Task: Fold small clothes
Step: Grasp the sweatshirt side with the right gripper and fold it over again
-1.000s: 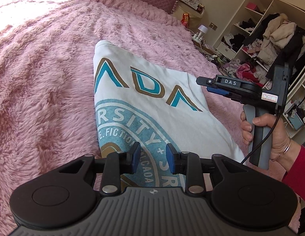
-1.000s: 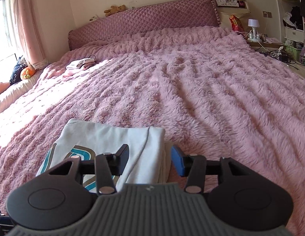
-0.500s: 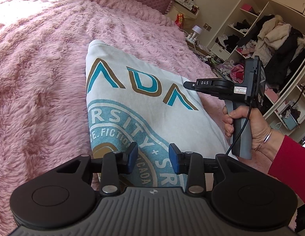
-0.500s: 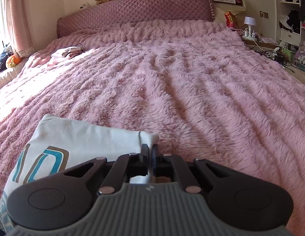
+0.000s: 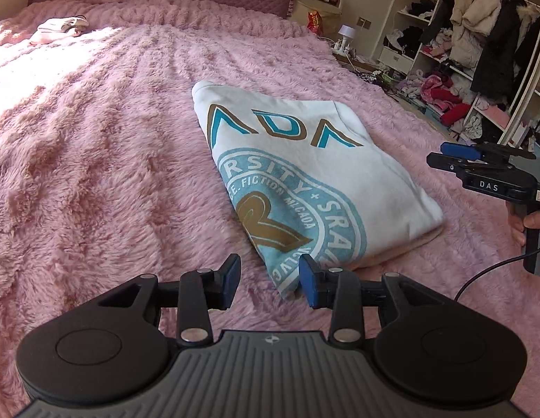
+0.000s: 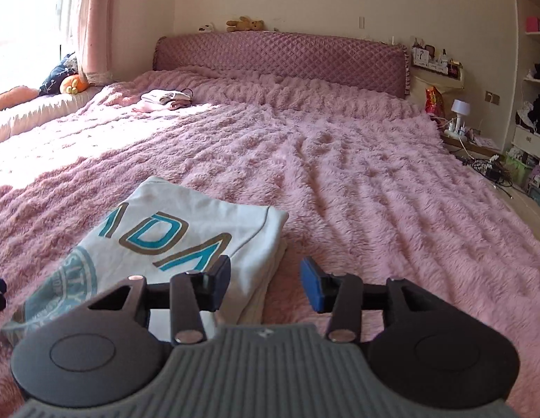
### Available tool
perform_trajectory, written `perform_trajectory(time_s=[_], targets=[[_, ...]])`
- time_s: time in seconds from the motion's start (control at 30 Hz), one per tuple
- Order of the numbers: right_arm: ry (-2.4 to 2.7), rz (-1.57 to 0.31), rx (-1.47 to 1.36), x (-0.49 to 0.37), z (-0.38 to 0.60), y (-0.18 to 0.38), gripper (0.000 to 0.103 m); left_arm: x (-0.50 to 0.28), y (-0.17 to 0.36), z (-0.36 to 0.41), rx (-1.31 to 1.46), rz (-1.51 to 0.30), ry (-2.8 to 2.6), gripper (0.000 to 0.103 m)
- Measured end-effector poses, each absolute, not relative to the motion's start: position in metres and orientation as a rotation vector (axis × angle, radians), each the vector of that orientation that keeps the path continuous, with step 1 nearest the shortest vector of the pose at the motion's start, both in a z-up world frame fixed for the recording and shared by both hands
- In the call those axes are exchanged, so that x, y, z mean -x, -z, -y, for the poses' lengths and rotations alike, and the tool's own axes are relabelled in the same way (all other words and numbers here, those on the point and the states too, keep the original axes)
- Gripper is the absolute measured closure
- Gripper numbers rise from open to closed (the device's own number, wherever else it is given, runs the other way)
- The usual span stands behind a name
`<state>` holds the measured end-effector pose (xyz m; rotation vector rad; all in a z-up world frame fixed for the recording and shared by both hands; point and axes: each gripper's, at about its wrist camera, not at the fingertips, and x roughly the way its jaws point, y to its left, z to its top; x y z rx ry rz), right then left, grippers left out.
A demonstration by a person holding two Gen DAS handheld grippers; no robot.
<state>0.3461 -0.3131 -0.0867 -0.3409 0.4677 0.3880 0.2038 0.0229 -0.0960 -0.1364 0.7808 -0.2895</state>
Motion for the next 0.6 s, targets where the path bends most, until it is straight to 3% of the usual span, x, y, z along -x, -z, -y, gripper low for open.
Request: perform_trajectory(time_s=[0.2, 0.4, 0.6], targets=[[-0.428, -0.48, 0.577, -0.278, 0.307, 0.119, 0.069, -0.203, 0.105, -0.008, 0.115, -0.809, 0.28, 0.061], [-0.42, -0.466, 0.623, -0.274, 0.303, 0.132, 0.069, -0.207, 0.104, -0.002, 0.094, -0.802, 0.268, 0.083], [-0.468, -0.467, 0.725, -0.273, 0.289, 0.143, 0.069, -0.209, 0.107, -0.001, 0.085, -0.821, 0.266, 0.087]])
